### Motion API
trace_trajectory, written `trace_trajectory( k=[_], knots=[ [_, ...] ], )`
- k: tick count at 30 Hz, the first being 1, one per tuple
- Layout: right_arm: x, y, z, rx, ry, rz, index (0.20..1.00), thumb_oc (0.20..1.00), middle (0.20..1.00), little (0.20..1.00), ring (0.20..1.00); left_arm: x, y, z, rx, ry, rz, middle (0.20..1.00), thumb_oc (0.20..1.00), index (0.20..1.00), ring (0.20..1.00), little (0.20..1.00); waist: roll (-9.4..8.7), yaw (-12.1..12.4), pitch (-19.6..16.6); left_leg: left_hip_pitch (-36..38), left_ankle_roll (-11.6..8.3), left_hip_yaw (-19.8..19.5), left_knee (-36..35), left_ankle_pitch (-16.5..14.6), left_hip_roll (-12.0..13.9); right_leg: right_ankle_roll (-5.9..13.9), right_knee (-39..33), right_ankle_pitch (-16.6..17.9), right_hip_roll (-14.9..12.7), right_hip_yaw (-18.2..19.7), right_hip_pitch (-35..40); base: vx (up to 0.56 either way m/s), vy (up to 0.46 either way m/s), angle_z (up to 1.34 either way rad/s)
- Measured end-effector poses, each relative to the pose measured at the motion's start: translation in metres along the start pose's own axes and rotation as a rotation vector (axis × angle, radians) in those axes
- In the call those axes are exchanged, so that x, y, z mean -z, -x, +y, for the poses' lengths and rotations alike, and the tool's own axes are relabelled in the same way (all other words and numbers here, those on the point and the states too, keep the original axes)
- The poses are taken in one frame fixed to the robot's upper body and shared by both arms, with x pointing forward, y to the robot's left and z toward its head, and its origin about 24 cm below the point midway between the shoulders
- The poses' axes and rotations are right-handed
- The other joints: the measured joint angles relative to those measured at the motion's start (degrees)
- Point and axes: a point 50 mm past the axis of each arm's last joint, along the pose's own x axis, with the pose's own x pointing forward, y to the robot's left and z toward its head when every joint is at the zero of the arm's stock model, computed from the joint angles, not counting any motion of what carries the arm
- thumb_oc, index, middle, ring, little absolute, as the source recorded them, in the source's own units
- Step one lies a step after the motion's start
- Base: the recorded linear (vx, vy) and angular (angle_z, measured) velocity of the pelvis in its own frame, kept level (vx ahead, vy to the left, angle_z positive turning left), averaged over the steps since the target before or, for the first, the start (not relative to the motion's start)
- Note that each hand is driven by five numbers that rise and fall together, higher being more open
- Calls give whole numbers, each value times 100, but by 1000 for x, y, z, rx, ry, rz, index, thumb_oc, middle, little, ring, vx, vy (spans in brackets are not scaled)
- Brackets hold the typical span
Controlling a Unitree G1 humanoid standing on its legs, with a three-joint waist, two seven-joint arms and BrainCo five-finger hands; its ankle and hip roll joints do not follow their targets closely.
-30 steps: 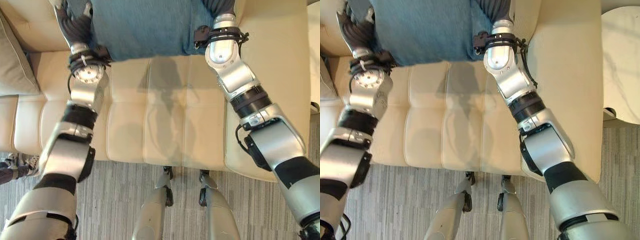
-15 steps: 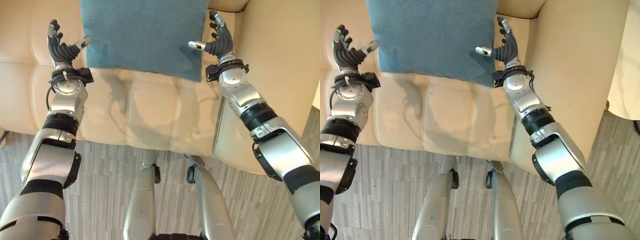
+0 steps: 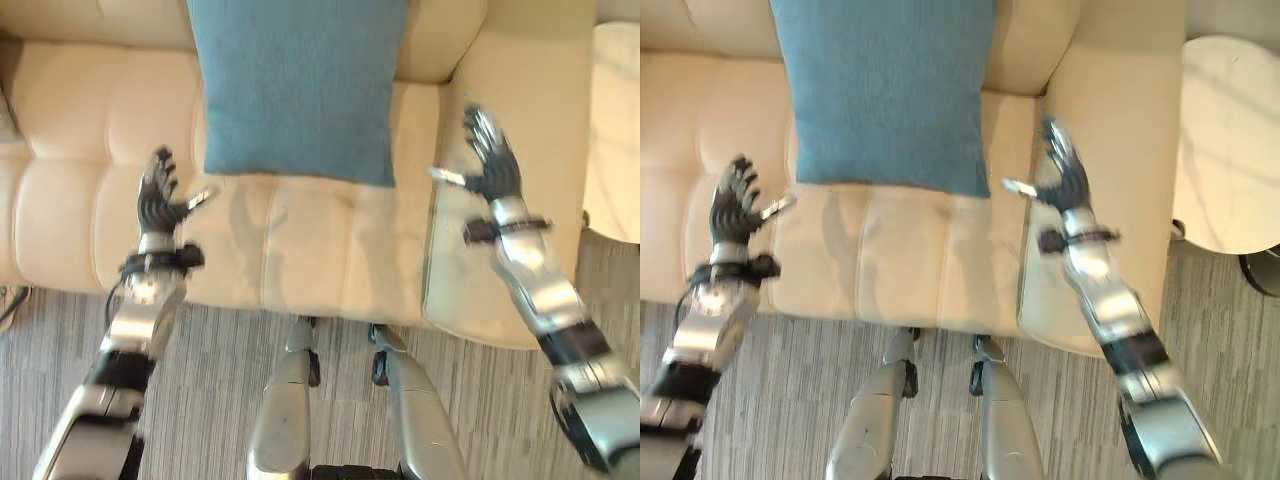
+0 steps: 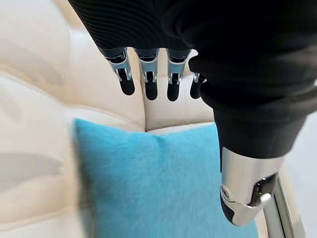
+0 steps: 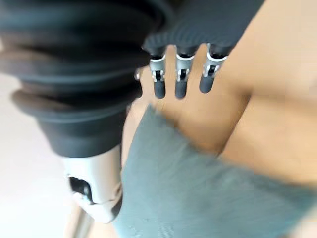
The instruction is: Pick up all the scattered cushions and arrange them neatly on the sofa.
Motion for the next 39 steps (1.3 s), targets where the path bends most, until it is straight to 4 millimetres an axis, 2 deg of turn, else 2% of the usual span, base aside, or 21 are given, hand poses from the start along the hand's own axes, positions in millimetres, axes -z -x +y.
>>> trace_trajectory(
  k=[5,6,7,10,13,17,18,19,20,22,23,25,26,27,28,29,30,32,34,37,39],
  knots=[
    [68,105,-12,-81,0,373,1000,1000,1000,1000,1000,79,82,-1,93,-39,348,1000,1000,1000,1000,1000,49,-396,-703,524,-8,100,-32,-213,-5,50,-439,23,12,49,651,91,71,-10],
    [77,115,-13,-93,4,428,1000,1000,1000,1000,1000,90,95,2,85,-33,405,1000,1000,1000,1000,1000,72,-417,-768,655,19,147,-34,-249,-3,58,-525,29,15,49,825,19,67,-20],
    [99,146,-12,-126,11,584,1000,1000,1000,1000,1000,111,123,4,101,-57,532,1000,1000,1000,1000,1000,73,-505,-1043,834,10,209,-35,-357,-10,73,-725,42,16,108,1033,5,69,-21],
    [133,199,-10,-113,0,830,1000,1000,1000,1000,1000,140,171,13,118,-109,736,1000,1000,1000,1000,1000,60,-642,-1600,1089,-3,404,-41,-513,-6,138,-1077,134,30,283,1313,-11,99,-38],
    [149,234,-1,-109,-25,987,1000,1000,1000,1000,1000,154,191,13,129,-133,833,1000,1000,1000,1000,1000,43,-861,-1903,1223,20,616,-42,-584,-57,183,-1376,314,45,490,1492,-121,76,-40],
    [155,230,10,-138,-8,999,1000,1000,1000,1000,1000,158,192,15,127,-163,858,1000,1000,1000,1000,1000,-21,-948,-1920,1345,150,1166,-62,-655,-3,349,-1328,685,35,637,1355,-299,-5,-71],
    [156,230,12,-125,-14,1002,1000,1000,1000,1000,1000,158,184,12,137,-172,840,1000,1000,1000,1000,1000,7,-968,-1901,1317,271,1273,-45,-555,67,481,-1371,895,62,573,1315,-342,-28,-42],
    [158,229,15,-125,-21,1005,1000,1000,1000,1000,1000,156,178,10,136,-169,821,1000,1000,1000,1000,1000,72,-965,-1870,1275,439,1303,-79,-519,179,662,-1208,790,99,484,1260,-315,-59,-7],
    [162,233,18,-104,-38,1031,1000,1000,1000,1000,1000,155,168,5,140,-166,800,1000,1000,1000,1000,1000,181,-978,-1868,1192,475,1160,-54,-512,305,468,249,-40,172,285,916,-177,-78,26],
    [164,246,23,-100,-54,1080,1000,1000,1000,1000,1000,152,162,0,166,-175,772,1000,1000,1000,1000,1000,272,-855,-1875,1203,510,1013,-4,-451,405,685,1631,-724,85,295,860,-236,-141,32],
    [164,246,24,-84,-63,1080,1000,1000,1000,1000,1000,153,168,2,154,-176,787,1000,1000,1000,1000,1000,212,-760,-1913,1156,425,956,32,-346,379,757,1928,-1041,-4,368,1006,-215,-158,16],
    [164,243,26,-64,-72,1071,1000,1000,1000,1000,1000,155,178,7,142,-192,817,1000,1000,1000,1000,1000,87,-668,-1991,1050,307,866,16,-211,315,536,1190,-1405,-49,351,1463,-325,-213,17],
    [166,231,21,-53,-51,1047,1000,1000,1000,1000,1000,161,190,0,140,-165,865,1000,1000,1000,1000,1000,264,-586,-1921,963,62,738,-15,-7,450,155,255,-1352,174,281,1887,-577,-264,11],
    [166,230,16,-47,-39,1046,1000,1000,1000,1000,1000,164,200,-7,143,-138,893,1000,1000,1000,1000,1000,508,-515,-1940,805,-3,629,35,45,617,10,246,-1279,405,246,1785,-481,-194,18],
    [166,231,15,-42,-36,1049,1000,1000,1000,1000,1000,165,204,-8,140,-125,903,1000,1000,1000,1000,1000,591,-477,-1973,660,-134,626,105,17,715,-123,242,-1279,510,283,1678,-440,-90,12],
    [166,232,10,-37,-17,1056,1000,1000,1000,1000,1000,165,204,-11,149,-119,902,1000,1000,1000,1000,1000,609,-433,-1968,478,-387,447,128,-63,764,-424,220,-1130,560,295,1500,-354,-50,7],
    [166,231,8,-35,-7,1059,1000,1000,1000,1000,1000,165,204,-11,150,-121,909,1000,1000,1000,1000,1000,545,-389,-1941,376,-601,311,158,-300,700,-539,192,-1042,509,289,1383,-442,-61,11],
    [167,229,3,-27,11,1057,1000,1000,1000,1000,1000,165,203,-12,154,-120,909,1000,1000,1000,1000,1000,478,-425,-1905,287,-611,218,382,-325,490,-542,15,-758,397,231,1338,-289,-33,21],
    [165,226,-2,-17,29,1046,1000,1000,1000,1000,1000,162,195,-11,161,-126,878,1000,1000,1000,1000,1000,248,-627,-1829,546,-324,-138,931,-560,-74,-484,-303,-444,122,163,1348,-227,9,27],
    [163,221,1,-28,24,1025,1000,1000,1000,1000,1000,157,180,-13,155,-111,830,1000,1000,1000,1000,1000,70,-713,-1711,1091,-220,-473,776,-903,-175,-430,-416,-292,102,197,1281,-45,57,2],
    [163,217,1,-28,22,1014,1000,1000,1000,1000,1000,156,176,-16,160,-106,817,1000,1000,1000,1000,1000,119,-771,-1696,1330,-149,-561,392,-950,-101,-278,-588,-211,213,179,1371,-19,52,-1]
  ],
)
